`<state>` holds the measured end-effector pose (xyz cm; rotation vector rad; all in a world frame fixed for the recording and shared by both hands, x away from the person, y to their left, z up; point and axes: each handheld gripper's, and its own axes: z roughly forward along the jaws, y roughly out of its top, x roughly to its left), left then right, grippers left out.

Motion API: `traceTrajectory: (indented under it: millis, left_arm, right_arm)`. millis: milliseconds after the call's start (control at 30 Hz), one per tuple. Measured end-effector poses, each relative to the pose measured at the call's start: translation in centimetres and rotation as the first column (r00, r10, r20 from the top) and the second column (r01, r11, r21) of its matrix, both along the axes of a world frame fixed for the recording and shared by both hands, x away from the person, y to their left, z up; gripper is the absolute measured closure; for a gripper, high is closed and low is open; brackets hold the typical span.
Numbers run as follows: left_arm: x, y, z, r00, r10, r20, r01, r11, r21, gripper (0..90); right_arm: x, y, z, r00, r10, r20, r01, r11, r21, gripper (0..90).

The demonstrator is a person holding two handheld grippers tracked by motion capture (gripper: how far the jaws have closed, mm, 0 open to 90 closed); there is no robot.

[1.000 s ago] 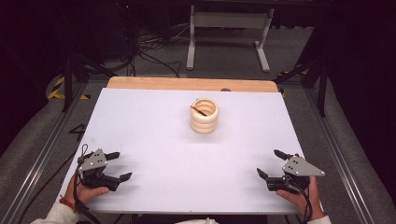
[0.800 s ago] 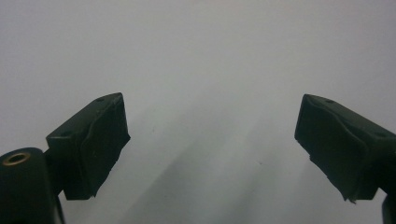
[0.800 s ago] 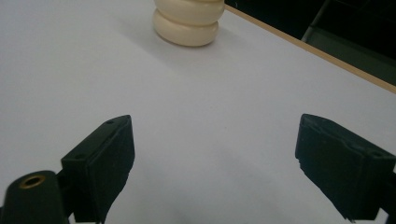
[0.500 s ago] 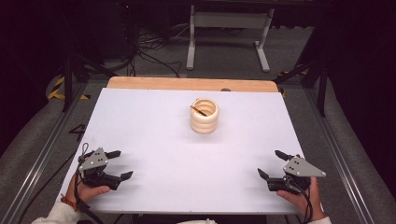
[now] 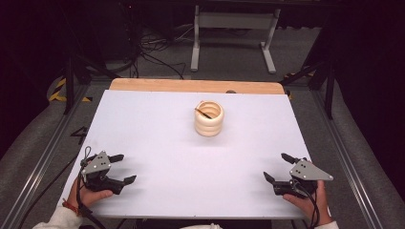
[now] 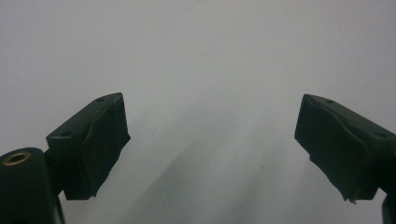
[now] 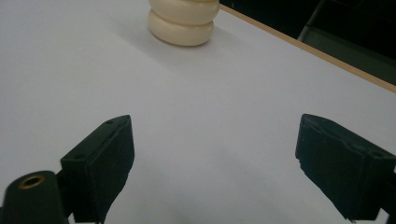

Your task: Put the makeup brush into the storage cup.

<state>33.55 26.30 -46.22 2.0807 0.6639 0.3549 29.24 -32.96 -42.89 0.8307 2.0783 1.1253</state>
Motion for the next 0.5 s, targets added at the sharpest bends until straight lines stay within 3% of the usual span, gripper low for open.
traceTrajectory:
  millis: [500]
  left_arm:
    - [0.27,0.13,0.11,0.9999,0.012,0.006,-0.012,0.9999,-0.002,10.4]
  right_arm:
    - [0.16,-0.1,-0.05,1.0,-0.008,-0.001,0.008,1.0,0.004,12.4]
